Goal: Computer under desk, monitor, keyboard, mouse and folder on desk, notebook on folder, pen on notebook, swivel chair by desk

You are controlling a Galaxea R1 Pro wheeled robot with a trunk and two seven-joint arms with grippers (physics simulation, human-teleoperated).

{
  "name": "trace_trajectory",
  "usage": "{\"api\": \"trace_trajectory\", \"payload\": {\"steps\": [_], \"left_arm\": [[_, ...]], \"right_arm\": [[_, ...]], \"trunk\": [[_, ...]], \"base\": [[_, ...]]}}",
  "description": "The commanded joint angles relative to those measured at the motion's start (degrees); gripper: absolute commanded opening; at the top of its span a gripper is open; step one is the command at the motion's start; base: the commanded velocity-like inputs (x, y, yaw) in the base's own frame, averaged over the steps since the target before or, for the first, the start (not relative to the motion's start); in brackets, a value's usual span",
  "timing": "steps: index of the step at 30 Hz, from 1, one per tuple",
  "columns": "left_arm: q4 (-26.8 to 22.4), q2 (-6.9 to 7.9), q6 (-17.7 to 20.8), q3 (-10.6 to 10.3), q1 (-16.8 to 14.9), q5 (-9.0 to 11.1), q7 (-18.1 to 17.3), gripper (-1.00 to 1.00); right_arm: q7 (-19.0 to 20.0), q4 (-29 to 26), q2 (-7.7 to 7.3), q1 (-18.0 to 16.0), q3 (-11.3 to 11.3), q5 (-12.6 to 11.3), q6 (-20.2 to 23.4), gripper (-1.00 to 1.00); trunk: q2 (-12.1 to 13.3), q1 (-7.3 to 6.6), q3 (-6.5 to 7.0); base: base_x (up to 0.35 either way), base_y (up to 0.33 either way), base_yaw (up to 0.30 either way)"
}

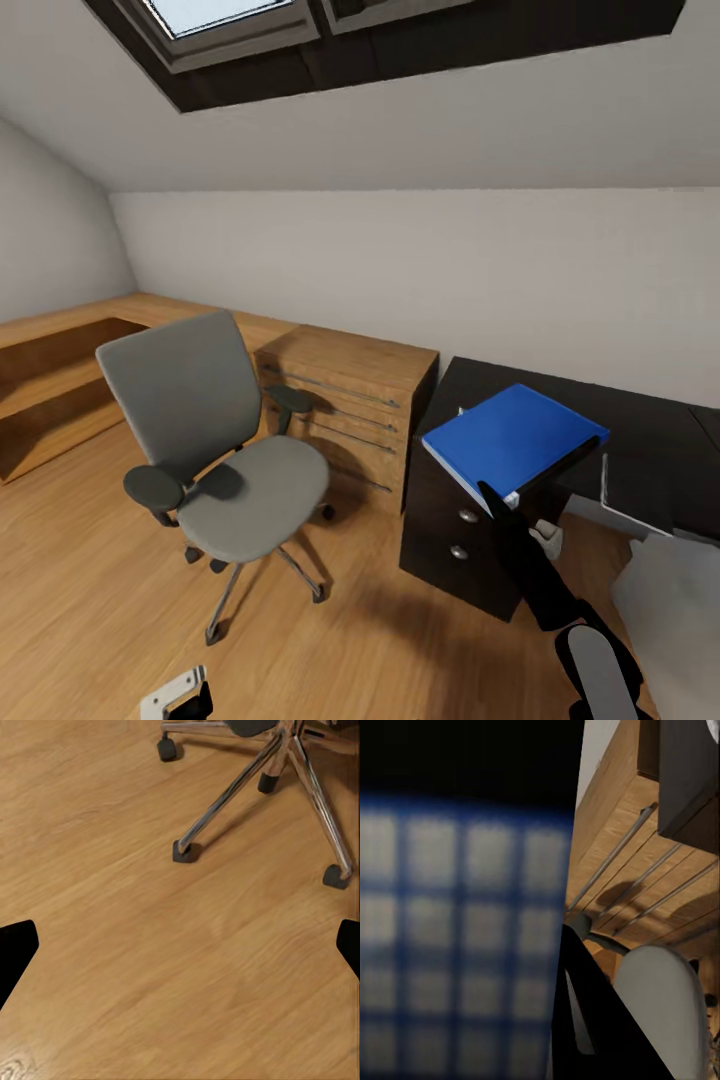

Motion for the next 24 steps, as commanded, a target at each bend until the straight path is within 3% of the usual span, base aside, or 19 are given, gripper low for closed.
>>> {"api": "trace_trajectory", "payload": {"steps": [1, 4, 6, 11, 15, 24], "left_arm": [[0.6, -0.03, -1.1, 0.0, 0.0, 0.5, 0.1, 1.00], [3.5, -0.08, -5.8, -0.5, 0.0, 0.2, 0.1, 1.00], [4.4, -0.05, -7.5, -2.3, 0.0, -0.7, 0.2, 1.00], [8.8, -0.11, -8.3, -4.1, 0.0, -1.7, 0.3, 1.00], [9.6, -0.12, -8.3, -4.3, 0.0, -1.7, 0.3, 1.00], [14.2, -0.55, -8.1, -4.5, 0.1, -1.7, -0.1, 1.00]], "right_arm": [[0.1, 0.0, 0.07, -0.1, -0.2, -0.4, 0.5, -1.00], [0.1, 0.0, 0.07, 0.0, -0.2, -0.4, 0.5, -1.00], [0.2, 0.0, 0.07, 0.0, -0.2, -0.4, 0.4, -1.00], [0.1, 0.0, 0.07, 0.0, -0.2, -0.4, 0.4, -1.00], [0.0, 0.0, 0.12, 0.0, -0.2, -0.3, 0.4, -1.00], [0.0, 0.1, 0.07, 0.0, -0.3, -0.3, 0.4, -1.00]], "trunk": [[0.4, -0.23, 0.14], [1.6, -0.89, 0.68], [2.4, -1.33, 1.04], [4.4, -2.42, 1.94], [6.0, -3.30, 2.66], [9.6, -5.28, 4.27]], "base": [[0.000, 0.000, -0.294], [0.000, 0.000, -0.295], [0.000, 0.000, -0.296], [0.000, 0.000, -0.297], [0.000, 0.000, -0.276], [0.000, 0.000, -0.044]]}}
